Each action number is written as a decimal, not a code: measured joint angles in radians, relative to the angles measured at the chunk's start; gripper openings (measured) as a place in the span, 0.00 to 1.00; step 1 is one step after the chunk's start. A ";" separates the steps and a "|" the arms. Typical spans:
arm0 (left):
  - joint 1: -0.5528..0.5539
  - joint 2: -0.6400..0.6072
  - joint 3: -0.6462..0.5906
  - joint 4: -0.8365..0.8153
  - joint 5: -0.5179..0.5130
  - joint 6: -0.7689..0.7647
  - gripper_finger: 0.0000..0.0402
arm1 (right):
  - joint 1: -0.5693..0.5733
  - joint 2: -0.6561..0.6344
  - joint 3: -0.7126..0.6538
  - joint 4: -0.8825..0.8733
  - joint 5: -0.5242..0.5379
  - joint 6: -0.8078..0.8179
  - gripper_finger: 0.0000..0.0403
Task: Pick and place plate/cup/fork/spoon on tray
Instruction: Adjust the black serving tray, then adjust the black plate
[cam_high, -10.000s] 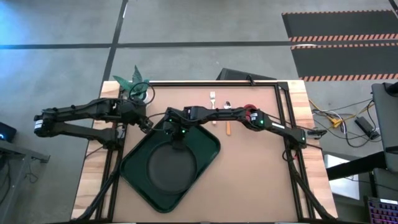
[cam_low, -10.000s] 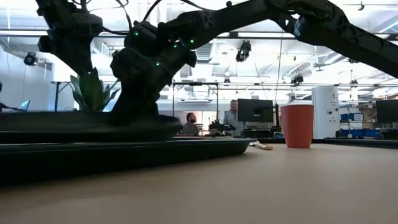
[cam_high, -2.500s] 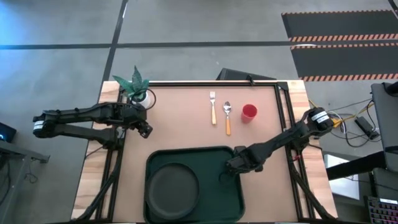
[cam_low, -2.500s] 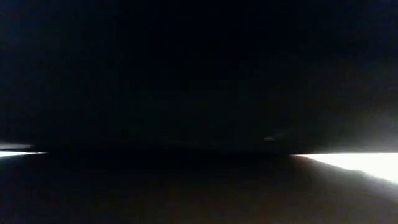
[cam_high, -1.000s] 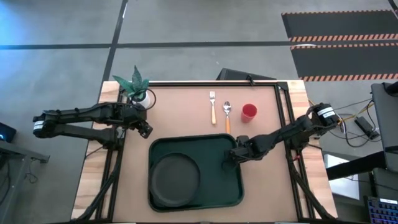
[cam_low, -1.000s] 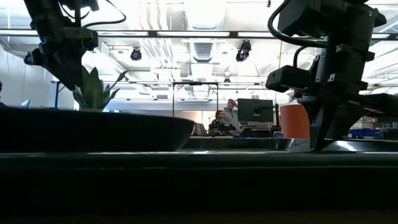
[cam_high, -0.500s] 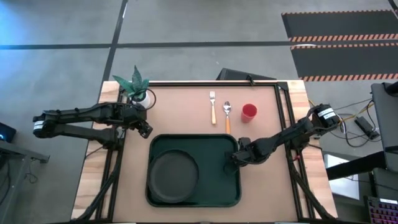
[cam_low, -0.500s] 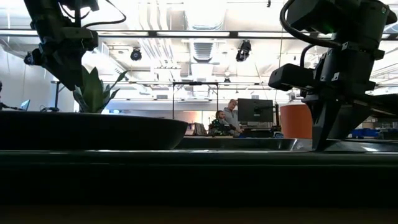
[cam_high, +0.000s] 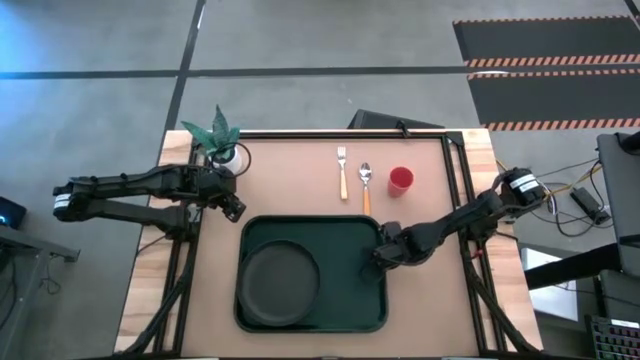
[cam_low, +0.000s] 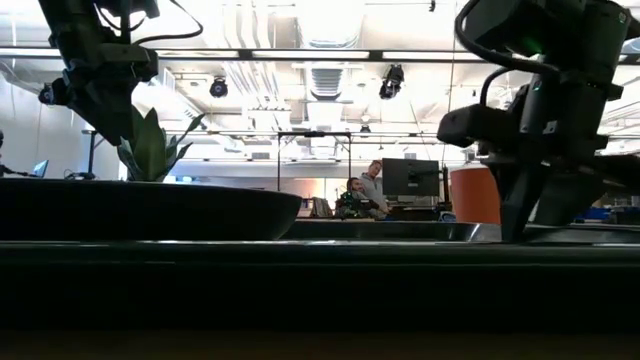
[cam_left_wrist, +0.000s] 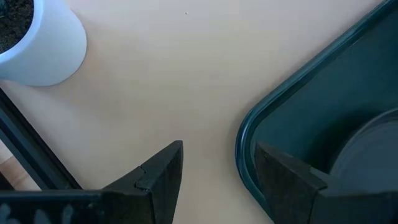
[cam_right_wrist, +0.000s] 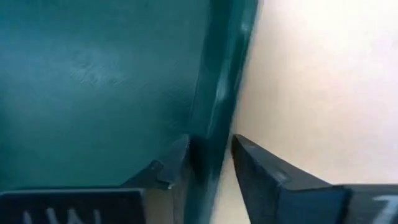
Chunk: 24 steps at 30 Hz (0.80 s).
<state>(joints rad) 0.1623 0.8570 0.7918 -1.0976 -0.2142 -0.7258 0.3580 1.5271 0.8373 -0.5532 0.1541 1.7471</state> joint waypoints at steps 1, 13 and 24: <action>0.000 0.000 0.000 0.001 0.000 0.000 0.45 | -0.002 -0.019 -0.002 -0.012 0.001 -0.017 0.28; 0.000 0.001 0.000 0.075 -0.005 -0.001 0.45 | -0.005 -0.199 0.001 -0.022 0.066 -0.122 0.23; 0.000 0.012 -0.001 0.096 -0.019 -0.001 0.45 | -0.041 -0.065 0.003 0.511 0.120 -0.392 0.26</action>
<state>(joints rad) 0.1623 0.8694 0.7910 -1.0019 -0.2337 -0.7265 0.3174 1.4619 0.8402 -0.0422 0.2742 1.3548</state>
